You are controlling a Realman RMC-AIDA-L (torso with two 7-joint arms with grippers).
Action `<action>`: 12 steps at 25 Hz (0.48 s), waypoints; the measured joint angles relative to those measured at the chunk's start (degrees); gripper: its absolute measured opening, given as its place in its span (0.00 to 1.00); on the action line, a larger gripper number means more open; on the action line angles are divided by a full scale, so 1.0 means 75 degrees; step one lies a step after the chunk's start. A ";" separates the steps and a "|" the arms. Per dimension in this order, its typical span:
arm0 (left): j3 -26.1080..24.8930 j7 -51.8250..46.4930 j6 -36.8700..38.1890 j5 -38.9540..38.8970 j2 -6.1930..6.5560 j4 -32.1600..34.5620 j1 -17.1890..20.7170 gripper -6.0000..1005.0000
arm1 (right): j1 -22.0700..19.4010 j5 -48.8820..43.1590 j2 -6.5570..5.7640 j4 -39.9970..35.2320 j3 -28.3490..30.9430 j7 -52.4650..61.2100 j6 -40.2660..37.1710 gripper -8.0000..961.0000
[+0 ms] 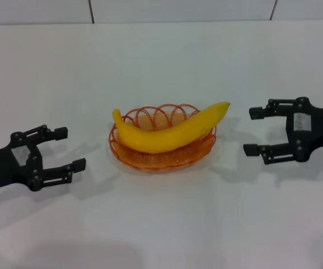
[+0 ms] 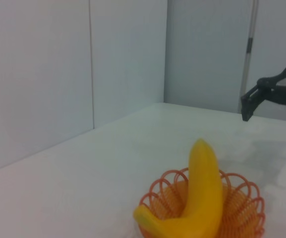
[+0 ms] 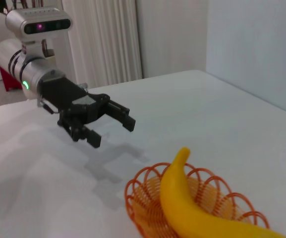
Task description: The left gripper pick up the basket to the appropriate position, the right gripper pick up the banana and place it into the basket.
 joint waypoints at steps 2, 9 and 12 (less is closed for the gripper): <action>0.0007 -0.0013 0.0082 0.0013 0.0041 0.0019 0.0071 0.86 | -0.0024 -0.0022 -0.0003 0.0258 0.0028 -0.0394 0.0052 0.87; 0.0007 0.0114 0.0103 0.0028 0.0012 0.0023 0.0084 0.86 | -0.0065 -0.0056 -0.0079 0.0964 0.0074 -0.1027 0.0584 0.87; 0.0051 0.0239 0.0072 0.0036 -0.0055 0.0026 0.0047 0.86 | -0.0039 -0.0084 -0.0099 0.1035 0.0078 -0.1037 0.0729 0.87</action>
